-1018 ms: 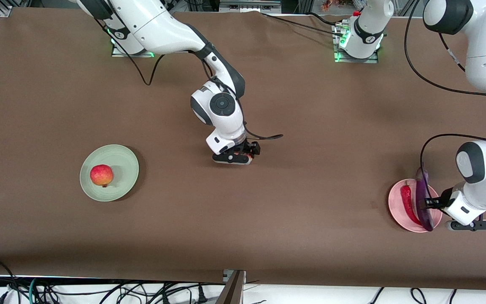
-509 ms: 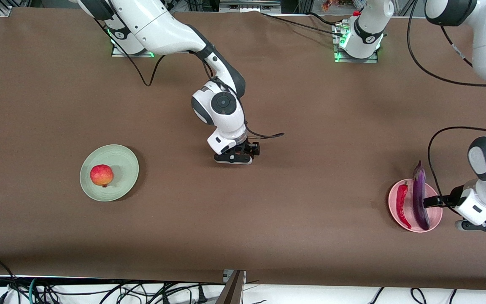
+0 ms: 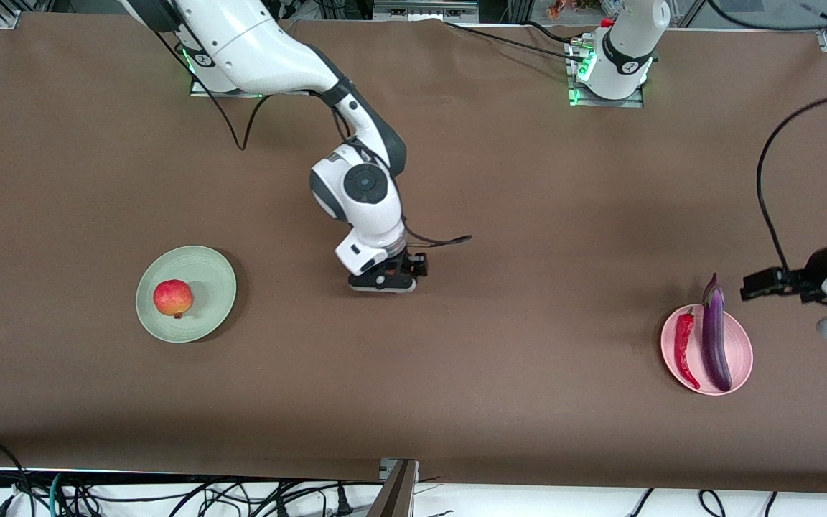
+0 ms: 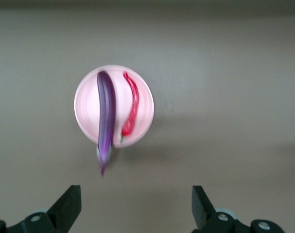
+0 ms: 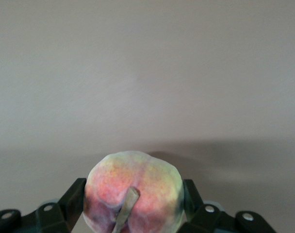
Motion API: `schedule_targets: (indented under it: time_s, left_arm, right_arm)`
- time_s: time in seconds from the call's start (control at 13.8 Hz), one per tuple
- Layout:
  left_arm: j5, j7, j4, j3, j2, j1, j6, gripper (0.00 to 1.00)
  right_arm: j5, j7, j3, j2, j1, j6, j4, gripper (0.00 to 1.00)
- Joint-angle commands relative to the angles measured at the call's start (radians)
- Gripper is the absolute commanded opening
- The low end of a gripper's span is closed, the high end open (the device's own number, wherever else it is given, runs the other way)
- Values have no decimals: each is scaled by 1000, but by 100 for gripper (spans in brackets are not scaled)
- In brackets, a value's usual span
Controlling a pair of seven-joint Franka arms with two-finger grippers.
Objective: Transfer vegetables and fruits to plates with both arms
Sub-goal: 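Carry the peach to the green plate while the left gripper withdraws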
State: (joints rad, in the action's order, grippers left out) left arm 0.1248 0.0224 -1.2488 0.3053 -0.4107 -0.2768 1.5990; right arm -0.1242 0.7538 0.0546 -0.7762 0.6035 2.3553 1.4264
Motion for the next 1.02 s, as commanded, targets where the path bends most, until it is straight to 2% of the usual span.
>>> schedule_targets:
  time_s: [0.0, 0.07, 0.15, 0.22, 0.29, 0.44, 0.51, 0.58, 0.73, 0.95]
  left_arm:
    - [-2, 33, -44, 17, 104, -10, -86, 100]
    - [-48, 34, -73, -1, 134, 7, -88, 100]
    - [-82, 44, -90, -85, 162, 89, -91, 100]
    - [-117, 41, -131, -227, 215, 197, -96, 100]
    - [-181, 34, -202, -311, 296, 265, -91, 100]
    - [-212, 31, -370, -411, 422, 361, -76, 100]
    - [-212, 30, -412, -445, 452, 385, -44, 100]
    - [-202, 25, -411, -446, 446, 386, -24, 100]
    - [-95, 22, -399, -413, 432, 389, -16, 100]
    - [-93, 22, -397, -397, 417, 378, -14, 100]
  right_arm:
    - [43, -204, 21, 100, -108, -137, 22, 55]
    - [73, -294, 18, 121, -135, -165, 28, 55]
    - [92, -389, 16, 135, -175, -207, 31, 55]
    - [97, -472, 14, 143, -217, -253, 29, 55]
    - [98, -555, 14, 156, -261, -296, 29, 55]
    - [98, -707, 13, 160, -327, -364, 31, 55]
    - [98, -781, 13, 160, -367, -379, 32, 55]
    - [98, -848, 13, 158, -401, -389, 35, 55]
    - [97, -956, 11, 152, -462, -390, 54, 55]
    - [98, -1037, 10, 146, -511, -378, 88, 55]
